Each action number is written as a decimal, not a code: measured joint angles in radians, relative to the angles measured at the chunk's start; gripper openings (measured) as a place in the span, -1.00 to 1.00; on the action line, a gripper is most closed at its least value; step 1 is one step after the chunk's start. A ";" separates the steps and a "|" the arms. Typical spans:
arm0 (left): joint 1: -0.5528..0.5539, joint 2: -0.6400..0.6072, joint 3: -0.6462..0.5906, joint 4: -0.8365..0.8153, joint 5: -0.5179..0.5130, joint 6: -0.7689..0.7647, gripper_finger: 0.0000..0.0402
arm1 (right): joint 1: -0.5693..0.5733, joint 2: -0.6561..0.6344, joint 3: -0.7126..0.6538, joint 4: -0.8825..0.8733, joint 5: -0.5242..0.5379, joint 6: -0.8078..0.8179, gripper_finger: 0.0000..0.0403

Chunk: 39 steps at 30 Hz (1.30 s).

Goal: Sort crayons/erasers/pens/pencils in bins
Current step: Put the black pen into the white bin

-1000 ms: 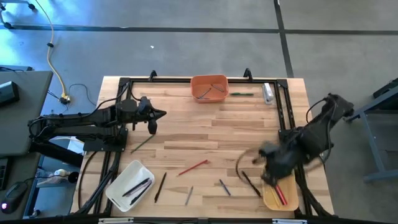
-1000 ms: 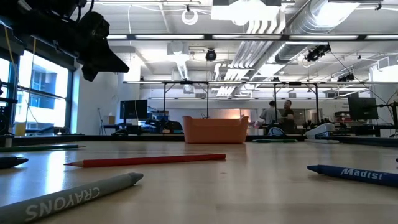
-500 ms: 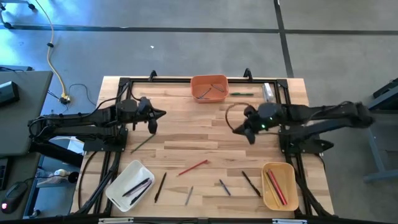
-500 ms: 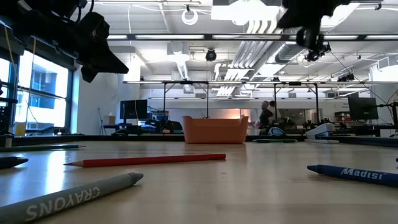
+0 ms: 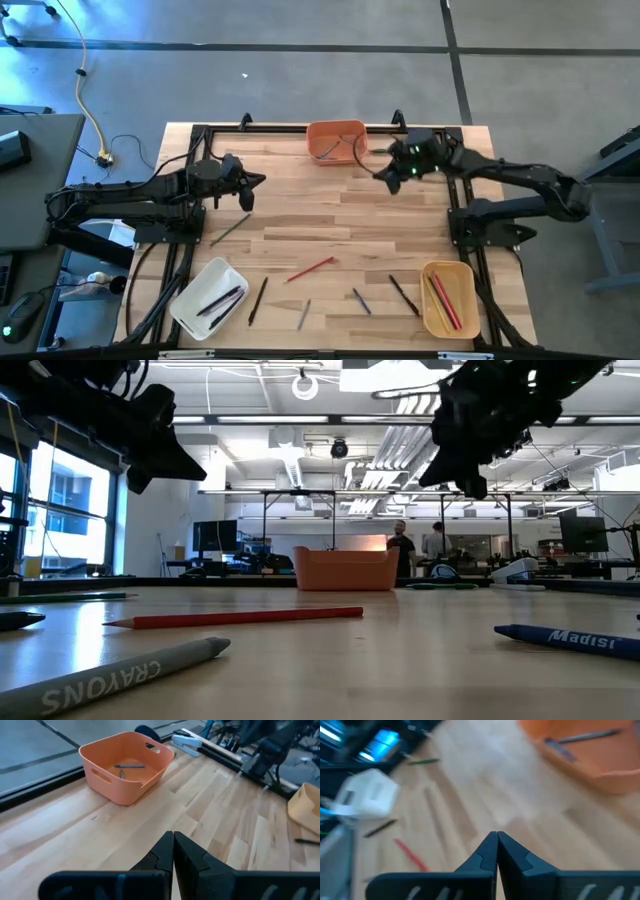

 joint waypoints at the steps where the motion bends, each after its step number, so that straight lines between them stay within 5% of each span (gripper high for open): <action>1: 0.000 0.000 0.000 0.001 0.000 -0.010 -1.00 | -0.034 0.023 0.030 -0.041 -0.009 -0.041 -1.00; 6: 0.000 0.000 0.000 0.001 -0.001 -0.019 -1.00 | -0.116 0.157 0.193 -0.254 -0.012 -0.239 -1.00; 12: 0.000 0.000 0.000 0.001 -0.026 -0.037 -1.00 | -0.019 0.242 0.270 -0.439 0.048 -0.237 -1.00; 19: 0.000 0.000 0.000 0.000 -0.021 -0.023 -1.00 | 0.326 0.240 0.269 -0.556 0.150 0.050 -1.00; 26: 0.000 0.000 0.000 -0.001 -0.019 -0.019 -1.00 | 0.672 0.239 0.179 -0.412 0.169 0.519 -1.00; 32: 0.001 0.000 0.000 -0.003 0.034 -0.013 -1.00 | 0.821 0.241 0.156 -0.443 0.255 0.905 -0.98; 39: 0.001 0.000 0.000 -0.003 0.030 -0.006 -1.00 | 0.914 0.284 0.155 -0.466 0.231 1.050 -0.64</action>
